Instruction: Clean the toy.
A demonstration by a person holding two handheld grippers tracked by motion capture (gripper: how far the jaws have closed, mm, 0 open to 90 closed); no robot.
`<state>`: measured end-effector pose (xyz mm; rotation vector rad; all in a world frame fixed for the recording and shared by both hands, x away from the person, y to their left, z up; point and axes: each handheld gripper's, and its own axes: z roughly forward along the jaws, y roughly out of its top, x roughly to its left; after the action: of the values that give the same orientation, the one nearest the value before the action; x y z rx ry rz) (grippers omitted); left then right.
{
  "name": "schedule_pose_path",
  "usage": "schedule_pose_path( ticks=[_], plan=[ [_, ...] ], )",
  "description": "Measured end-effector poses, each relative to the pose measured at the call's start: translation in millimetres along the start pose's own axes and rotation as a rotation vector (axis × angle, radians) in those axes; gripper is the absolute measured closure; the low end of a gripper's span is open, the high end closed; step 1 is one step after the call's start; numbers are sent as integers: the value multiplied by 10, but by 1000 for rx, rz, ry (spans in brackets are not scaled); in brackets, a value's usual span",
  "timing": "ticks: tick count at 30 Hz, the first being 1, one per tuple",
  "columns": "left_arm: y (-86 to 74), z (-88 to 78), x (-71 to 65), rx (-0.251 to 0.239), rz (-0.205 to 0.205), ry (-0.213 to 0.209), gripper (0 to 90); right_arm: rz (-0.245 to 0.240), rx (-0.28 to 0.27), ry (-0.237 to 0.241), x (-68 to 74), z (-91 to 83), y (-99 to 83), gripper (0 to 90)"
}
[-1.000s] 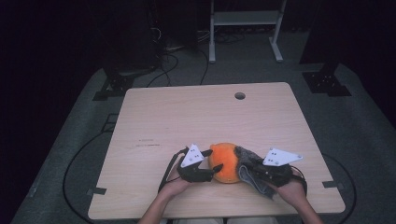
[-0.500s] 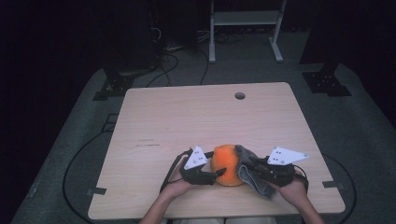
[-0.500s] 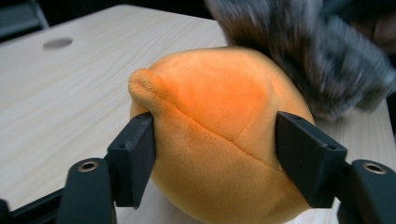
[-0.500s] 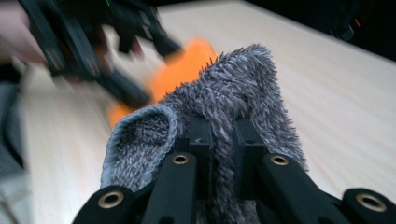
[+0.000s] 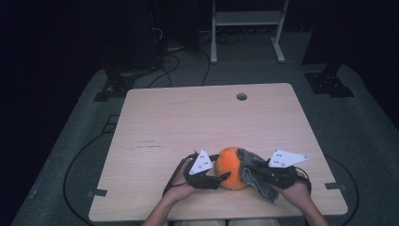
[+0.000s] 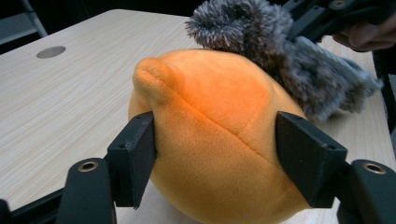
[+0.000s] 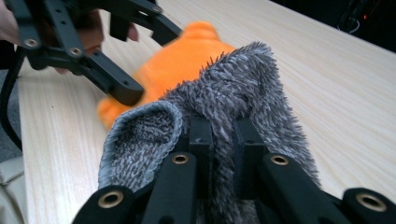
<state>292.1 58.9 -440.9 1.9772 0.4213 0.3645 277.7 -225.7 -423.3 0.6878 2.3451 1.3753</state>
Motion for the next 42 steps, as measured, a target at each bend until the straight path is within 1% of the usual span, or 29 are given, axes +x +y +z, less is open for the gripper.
schedule_pose_path(
  ticks=[2, 3, 5, 6, 8, 9, 10, 11, 12, 13, 14, 15, 16, 17, 18, 19, 22, 25, 27, 30, 31, 34, 35, 36, 37, 38, 40, 41, 42],
  plan=[
    [-4, -5, 5, 1, 3, 0, 320, 27, 10, -16, -48, -31, -16, 801],
    [-2, -5, 0, 0, 9, -2, 321, 32, 2, -19, -56, -52, -11, 801],
    [11, 0, -17, -2, 46, -7, 323, 19, -15, -18, -26, -80, 32, 801],
    [18, 5, -32, -6, 55, -9, 326, 10, -33, -7, 8, -87, 77, 801],
    [33, 12, -83, -10, 98, -15, 331, -6, -56, 25, 59, -73, 150, 800],
    [38, 10, -114, -6, 122, -15, 333, -14, -54, 33, 76, -56, 169, 800],
    [39, 5, -123, -3, 131, -14, 333, -26, -41, 36, 95, -22, 181, 801],
    [40, -3, -122, -1, 130, -20, 331, -29, -34, 38, 99, -3, 175, 801],
    [47, -12, -106, -13, 96, -35, 314, -27, -34, 41, 95, 12, 159, 801],
    [58, -15, -88, -21, 66, -41, 273, -21, -35, 45, 88, 8, 143, 801],
    [72, -13, -63, -32, 20, -45, 250, -22, -33, 43, 90, 1, 138, 800],
    [85, -5, -52, -34, -11, -42, 248, -25, -30, 40, 95, -9, 133, 801],
    [86, 2, -63, -30, -3, -30, 273, -27, -28, 39, 100, -13, 124, 800],
    [79, 17, -96, -26, 30, -14, 296, -27, -28, 37, 100, -14, 122, 801],
    [74, 19, -117, -19, 50, -7, 313, -25, -27, 39, 95, -17, 132, 801],
    [72, 22, -128, -20, 60, -6, 326, -26, -27, 40, 95, -24, 154, 801],
    [75, 12, -166, -14, 127, -14, 343, -41, -47, 49, 124, -32, 243, 801],
    [62, 8, -181, 0, 156, -7, 354, -42, -38, 59, 136, 16, 246, 801],
    [44, -5, -154, 4, 146, -10, 359, -23, -41, 67, 89, 23, 216, 801],
    [27, -20, -108, 15, 131, -18, 362, 24, -26, 36, -40, 3, 116, 801],
    [23, -24, -98, 21, 125, -21, 362, 52, -24, 25, -92, -12, 58, 800],
    [11, -42, -55, 26, 100, -30, 346, 64, -2, 3, -137, -44, -8, 801],
    [17, -54, -27, 16, 48, -54, 320, 64, -1, 3, -138, -45, -13, 801],
    [32, -61, -4, 2, -12, -67, 252, 57, 0, 4, -123, -37, -13, 801],
    [47, -65, 13, -5, -48, -66, 208, 46, 8, -5, -95, -27, -5, 801],
    [68, -65, 29, -19, -85, -59, 190, 36, 9, -6, -73, -20, 2, 801],
    [84, -49, 27, -24, -95, -41, 201, 16, -1, 9, -8, -14, 31, 801],
    [75, -37, 13, -16, -74, -33, 227, -4, -2, 9, 27, -13, 48, 801],
    [51, -34, -3, -18, -42, -21, 282, -18, 1, 7, 55, -15, 60, 801]
  ],
)
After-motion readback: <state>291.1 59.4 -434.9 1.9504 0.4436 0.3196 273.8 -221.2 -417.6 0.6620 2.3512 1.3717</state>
